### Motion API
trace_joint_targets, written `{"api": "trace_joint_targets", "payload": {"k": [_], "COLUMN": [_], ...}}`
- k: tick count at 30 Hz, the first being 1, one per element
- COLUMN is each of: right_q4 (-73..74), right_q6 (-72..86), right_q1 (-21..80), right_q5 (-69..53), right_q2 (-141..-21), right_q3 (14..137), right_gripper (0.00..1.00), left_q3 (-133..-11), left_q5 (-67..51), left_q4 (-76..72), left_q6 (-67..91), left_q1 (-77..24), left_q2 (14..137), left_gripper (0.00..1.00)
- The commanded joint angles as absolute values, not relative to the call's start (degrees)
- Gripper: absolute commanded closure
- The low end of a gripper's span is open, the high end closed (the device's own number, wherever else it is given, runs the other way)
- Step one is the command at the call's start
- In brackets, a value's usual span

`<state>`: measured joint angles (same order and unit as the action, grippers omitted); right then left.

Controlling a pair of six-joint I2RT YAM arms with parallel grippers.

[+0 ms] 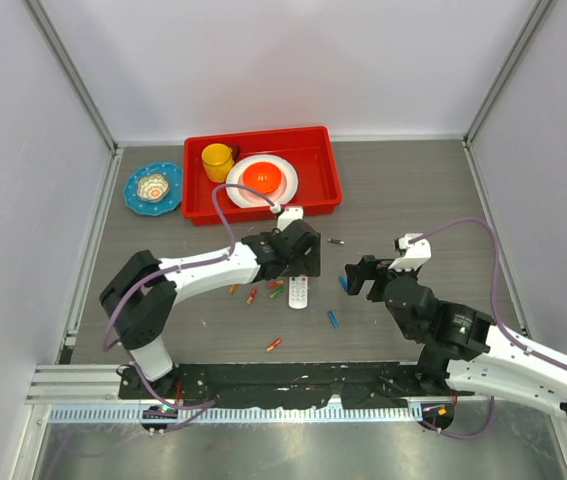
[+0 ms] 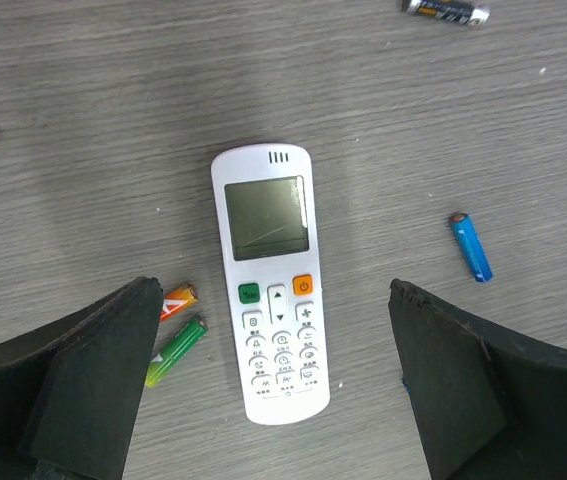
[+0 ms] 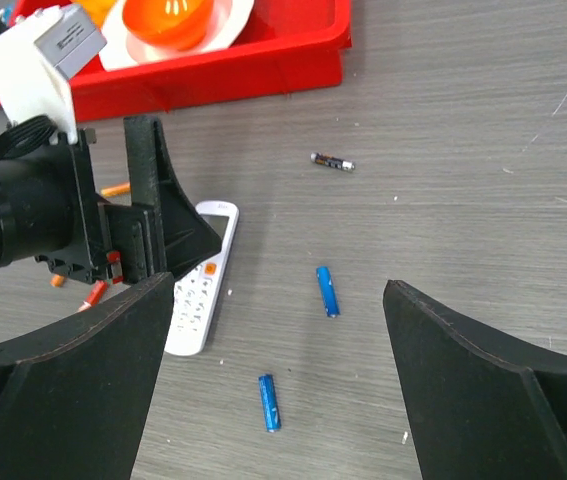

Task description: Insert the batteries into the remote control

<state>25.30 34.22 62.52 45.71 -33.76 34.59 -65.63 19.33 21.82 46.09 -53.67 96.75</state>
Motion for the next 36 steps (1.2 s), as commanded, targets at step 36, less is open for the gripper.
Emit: {"api": "trace_joint_targets", "payload": {"k": [36], "right_q4": [26.8], "right_q6": [38.1], "right_q1": [62.8], "right_q5": [46.5], "right_q2": [-33.7], "right_q3": [32.8], "right_gripper": [0.1], "left_q3": [-73.3], "left_q5": [18.2], "left_q4": [24.9], "left_q6": [42.7], "left_q1": [-54.2], "left_q2": [111.4], "left_gripper": [0.37]}}
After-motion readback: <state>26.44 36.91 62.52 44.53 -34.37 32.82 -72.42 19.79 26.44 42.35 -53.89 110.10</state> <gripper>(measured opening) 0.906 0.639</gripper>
